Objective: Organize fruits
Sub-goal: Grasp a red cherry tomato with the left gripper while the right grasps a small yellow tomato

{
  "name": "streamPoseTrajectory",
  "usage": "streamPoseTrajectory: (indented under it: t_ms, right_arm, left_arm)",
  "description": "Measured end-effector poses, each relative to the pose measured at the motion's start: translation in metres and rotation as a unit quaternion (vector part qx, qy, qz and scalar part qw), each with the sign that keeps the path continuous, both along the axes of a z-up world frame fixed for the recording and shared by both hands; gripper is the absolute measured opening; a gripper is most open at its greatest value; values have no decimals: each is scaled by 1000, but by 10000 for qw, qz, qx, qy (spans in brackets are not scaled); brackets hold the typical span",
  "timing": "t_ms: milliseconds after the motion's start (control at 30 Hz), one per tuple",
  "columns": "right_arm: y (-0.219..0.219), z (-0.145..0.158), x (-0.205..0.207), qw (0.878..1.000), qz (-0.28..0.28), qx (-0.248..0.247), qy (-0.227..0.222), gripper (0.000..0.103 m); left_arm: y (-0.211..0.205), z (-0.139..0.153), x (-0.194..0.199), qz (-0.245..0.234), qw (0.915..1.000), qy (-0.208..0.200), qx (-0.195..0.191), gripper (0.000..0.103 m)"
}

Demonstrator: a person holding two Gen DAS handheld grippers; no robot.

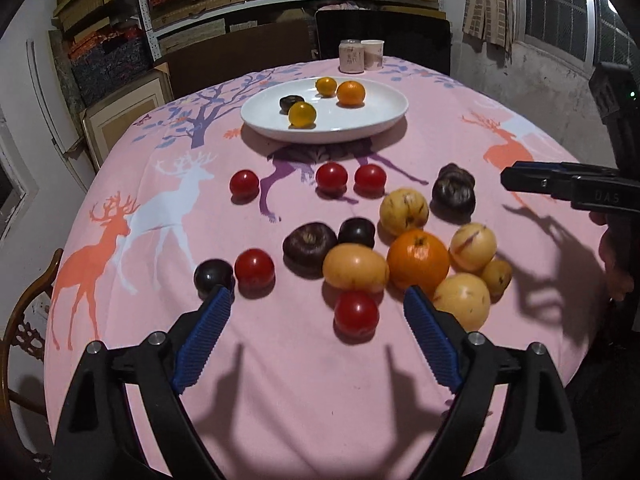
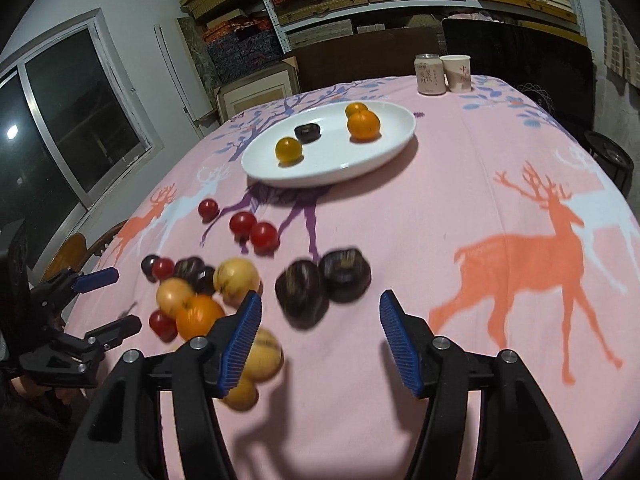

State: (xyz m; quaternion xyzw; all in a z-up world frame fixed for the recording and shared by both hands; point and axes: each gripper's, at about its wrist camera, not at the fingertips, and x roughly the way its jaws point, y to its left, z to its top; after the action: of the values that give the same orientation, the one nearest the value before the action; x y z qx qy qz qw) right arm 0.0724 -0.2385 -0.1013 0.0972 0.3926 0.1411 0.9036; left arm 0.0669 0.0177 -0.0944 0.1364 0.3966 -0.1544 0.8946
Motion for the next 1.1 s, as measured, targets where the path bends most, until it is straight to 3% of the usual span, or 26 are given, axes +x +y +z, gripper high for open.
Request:
streamPoseTrajectory:
  t_ms: [67, 133, 233, 300, 367, 433, 500, 633, 833, 1100]
  right_arm:
    - [-2, -5, -7, 9999, -46, 95, 124, 62]
    - [-5, -6, -10, 9997, -95, 131, 160, 62]
    - [-6, 0, -17, 9999, -133, 59, 32, 62]
    - [-6, 3, -22, 9999, -116, 36, -25, 62]
    - [-5, 3, -26, 10000, -35, 26, -25, 62]
    - [0, -1, -28, 9996, 280, 91, 53, 62]
    - [10, -6, -30, 9974, 689, 142, 161, 62]
    - [33, -13, -34, 9924, 1197, -59, 268, 59]
    - [48, -20, -32, 9904, 1312, -220, 371, 51]
    - [62, -28, -33, 9886, 1383, -431, 402, 46]
  left_arm:
    - [-1, -11, -1, 34, 9999, 99, 83, 84]
    - [-4, -18, 2, 2, 9997, 180, 136, 71]
    - [-14, -27, 9, -40, 9995, 157, 272, 69]
    - [-19, -36, 14, -80, 9990, 328, 300, 60]
    - [-22, -37, 14, -88, 9992, 285, 267, 57]
    - [-23, -36, 12, -169, 9992, 296, 205, 39]
    - [-25, -35, 8, -203, 9992, 223, 260, 30]
    - [-20, -25, -5, -225, 9996, 115, 84, 29]
    - [-12, -11, -19, -243, 9996, 29, -163, 29]
    - [-6, -28, -13, -105, 9995, 251, -186, 29]
